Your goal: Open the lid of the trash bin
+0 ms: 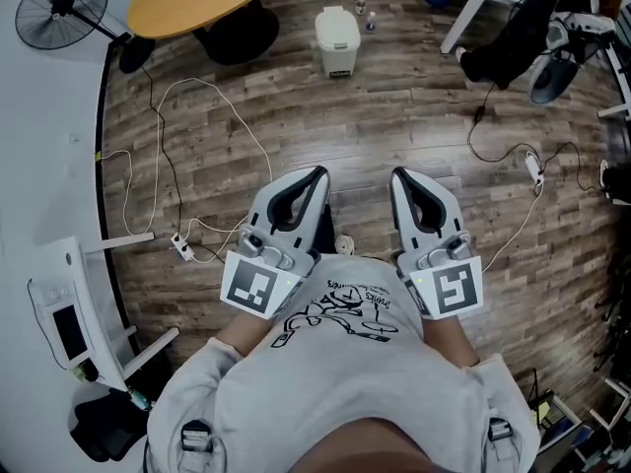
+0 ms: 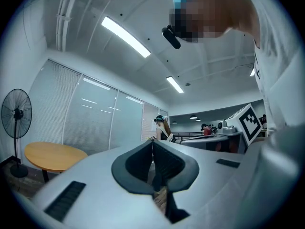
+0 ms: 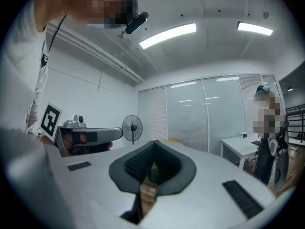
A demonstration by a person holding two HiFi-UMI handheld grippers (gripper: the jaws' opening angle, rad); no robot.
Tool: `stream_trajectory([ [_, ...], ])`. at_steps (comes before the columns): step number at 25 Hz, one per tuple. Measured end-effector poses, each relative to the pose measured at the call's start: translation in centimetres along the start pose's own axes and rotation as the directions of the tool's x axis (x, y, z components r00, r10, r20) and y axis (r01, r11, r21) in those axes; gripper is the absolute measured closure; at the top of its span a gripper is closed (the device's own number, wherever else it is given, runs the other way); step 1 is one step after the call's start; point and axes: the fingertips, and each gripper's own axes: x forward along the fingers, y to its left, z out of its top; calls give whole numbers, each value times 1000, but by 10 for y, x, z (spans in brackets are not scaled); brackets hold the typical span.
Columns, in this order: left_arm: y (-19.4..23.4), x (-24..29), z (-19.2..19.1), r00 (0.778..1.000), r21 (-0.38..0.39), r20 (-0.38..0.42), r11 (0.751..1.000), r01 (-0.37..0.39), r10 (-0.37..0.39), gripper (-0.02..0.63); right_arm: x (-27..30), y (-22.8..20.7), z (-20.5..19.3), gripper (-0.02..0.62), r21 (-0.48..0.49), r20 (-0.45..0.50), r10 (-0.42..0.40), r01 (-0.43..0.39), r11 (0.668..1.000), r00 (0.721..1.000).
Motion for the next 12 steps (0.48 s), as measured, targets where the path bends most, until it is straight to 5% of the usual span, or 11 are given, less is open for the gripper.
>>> stream_trajectory([
  [12,92,62,-5,1000,-14,-5,1000,18,-18,588,107,-34,5,591,10,-12,6,-6,1000,1000],
])
